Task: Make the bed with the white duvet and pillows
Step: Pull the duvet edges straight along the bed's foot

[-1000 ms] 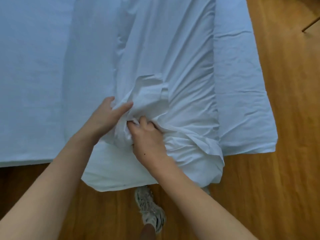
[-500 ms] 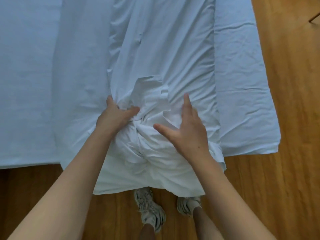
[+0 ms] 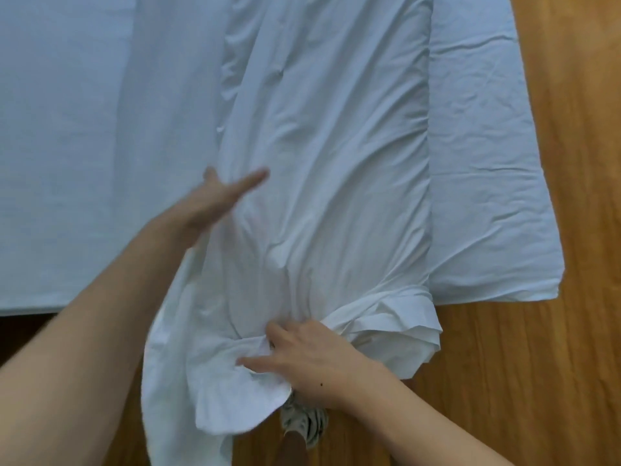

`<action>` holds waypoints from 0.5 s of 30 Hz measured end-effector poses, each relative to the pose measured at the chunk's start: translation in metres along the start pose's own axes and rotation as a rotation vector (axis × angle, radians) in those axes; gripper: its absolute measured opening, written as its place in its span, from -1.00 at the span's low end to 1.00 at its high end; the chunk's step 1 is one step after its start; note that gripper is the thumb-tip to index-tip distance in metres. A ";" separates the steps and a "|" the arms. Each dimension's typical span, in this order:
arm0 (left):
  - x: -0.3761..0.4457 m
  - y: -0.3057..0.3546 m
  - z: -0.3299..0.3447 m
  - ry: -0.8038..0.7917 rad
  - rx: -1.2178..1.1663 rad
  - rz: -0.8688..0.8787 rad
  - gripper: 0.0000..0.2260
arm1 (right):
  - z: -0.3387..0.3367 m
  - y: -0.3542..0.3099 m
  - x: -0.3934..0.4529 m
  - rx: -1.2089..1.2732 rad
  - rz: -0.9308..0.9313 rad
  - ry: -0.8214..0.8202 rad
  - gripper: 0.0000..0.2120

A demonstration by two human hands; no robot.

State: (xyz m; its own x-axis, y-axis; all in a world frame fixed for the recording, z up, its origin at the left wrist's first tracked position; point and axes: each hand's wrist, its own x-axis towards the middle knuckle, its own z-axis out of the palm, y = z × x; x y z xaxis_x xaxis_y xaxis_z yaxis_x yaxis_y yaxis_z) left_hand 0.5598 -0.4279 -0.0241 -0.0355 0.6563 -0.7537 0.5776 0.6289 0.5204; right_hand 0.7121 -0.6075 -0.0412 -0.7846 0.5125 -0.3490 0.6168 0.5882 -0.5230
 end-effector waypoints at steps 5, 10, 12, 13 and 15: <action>-0.008 -0.030 0.057 0.158 0.253 0.009 0.07 | -0.013 -0.006 -0.017 0.036 -0.021 -0.109 -0.24; -0.009 -0.046 0.055 0.233 0.285 -0.045 -0.20 | -0.024 0.038 -0.070 -0.019 0.140 0.105 -0.05; -0.012 -0.053 0.053 0.203 0.158 -0.032 -0.27 | -0.023 0.063 -0.098 -0.111 0.270 0.156 0.00; -0.014 -0.054 0.052 0.205 0.110 -0.017 -0.32 | -0.022 0.071 -0.112 -0.112 0.326 0.183 -0.01; -0.017 -0.054 0.053 0.226 0.041 0.004 -0.37 | -0.018 0.082 -0.134 -0.075 0.406 0.262 -0.04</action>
State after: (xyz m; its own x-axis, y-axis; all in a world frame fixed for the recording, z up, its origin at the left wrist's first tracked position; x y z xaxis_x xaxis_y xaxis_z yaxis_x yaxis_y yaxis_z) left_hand 0.5725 -0.4950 -0.0611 -0.2126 0.7380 -0.6404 0.6104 0.6121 0.5028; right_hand 0.8688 -0.6172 -0.0231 -0.4435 0.8443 -0.3006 0.8800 0.3467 -0.3246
